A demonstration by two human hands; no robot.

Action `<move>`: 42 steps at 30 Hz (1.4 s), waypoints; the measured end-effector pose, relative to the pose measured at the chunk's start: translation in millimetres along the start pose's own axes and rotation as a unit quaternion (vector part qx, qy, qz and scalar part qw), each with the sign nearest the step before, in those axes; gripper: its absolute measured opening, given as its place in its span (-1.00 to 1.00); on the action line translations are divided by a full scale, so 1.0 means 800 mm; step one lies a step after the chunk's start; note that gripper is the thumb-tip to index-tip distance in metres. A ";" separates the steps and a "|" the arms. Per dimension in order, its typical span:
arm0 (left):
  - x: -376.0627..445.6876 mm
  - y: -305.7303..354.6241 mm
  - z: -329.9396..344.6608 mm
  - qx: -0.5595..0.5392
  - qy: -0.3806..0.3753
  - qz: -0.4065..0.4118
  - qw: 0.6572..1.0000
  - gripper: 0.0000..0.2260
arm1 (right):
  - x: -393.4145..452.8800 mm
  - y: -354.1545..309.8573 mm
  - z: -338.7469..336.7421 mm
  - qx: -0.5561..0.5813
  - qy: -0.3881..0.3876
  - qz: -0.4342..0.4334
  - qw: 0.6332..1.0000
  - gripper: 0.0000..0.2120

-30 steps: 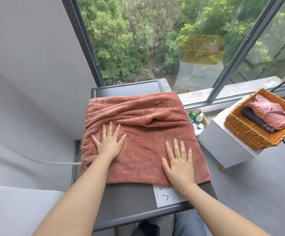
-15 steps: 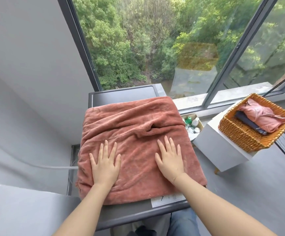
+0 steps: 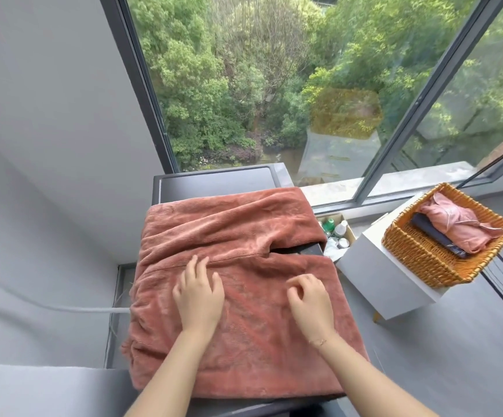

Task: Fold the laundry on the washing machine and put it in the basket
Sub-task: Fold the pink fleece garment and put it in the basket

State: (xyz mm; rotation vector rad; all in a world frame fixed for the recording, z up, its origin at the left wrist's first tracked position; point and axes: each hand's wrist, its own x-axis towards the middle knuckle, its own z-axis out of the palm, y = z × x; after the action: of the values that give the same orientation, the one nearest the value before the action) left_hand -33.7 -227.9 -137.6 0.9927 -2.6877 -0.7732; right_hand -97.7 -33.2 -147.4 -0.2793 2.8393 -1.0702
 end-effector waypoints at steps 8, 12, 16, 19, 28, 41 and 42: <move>0.164 0.060 -0.039 -0.092 -0.007 -0.039 0.995 -0.74 | 0.166 -0.054 -0.047 0.050 -0.065 0.046 0.996 -0.81; 0.229 0.085 -0.035 -0.086 -0.060 -0.047 0.993 -0.70 | 0.253 -0.071 -0.036 -0.005 -0.091 0.026 0.995 -0.73; 0.270 0.081 -0.009 0.014 -0.161 -0.085 0.983 -0.60 | 0.323 -0.068 -0.014 -0.143 -0.161 0.022 0.976 -0.67; 0.281 0.061 0.006 0.060 -0.188 -0.112 0.974 -0.55 | 0.352 -0.062 -0.002 -0.191 -0.211 0.039 0.958 -0.59; 0.274 0.044 0.020 0.079 -0.115 -0.076 0.987 -0.78 | 0.370 -0.056 0.005 -0.251 -0.172 0.045 0.952 -0.81; 0.089 0.035 -0.058 -0.282 0.148 0.114 0.941 -0.70 | 0.126 -0.037 -0.063 0.143 0.129 -0.147 0.970 -0.86; 0.065 0.026 -0.054 -0.281 0.154 0.109 0.941 -0.72 | 0.094 -0.027 -0.057 0.154 0.123 -0.127 0.972 -0.89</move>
State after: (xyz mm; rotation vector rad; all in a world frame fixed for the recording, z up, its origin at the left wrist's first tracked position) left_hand -70.7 -266.1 -90.8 0.6009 -2.0777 -1.1358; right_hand -175.2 -35.0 -100.6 -0.5273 2.8359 -1.6848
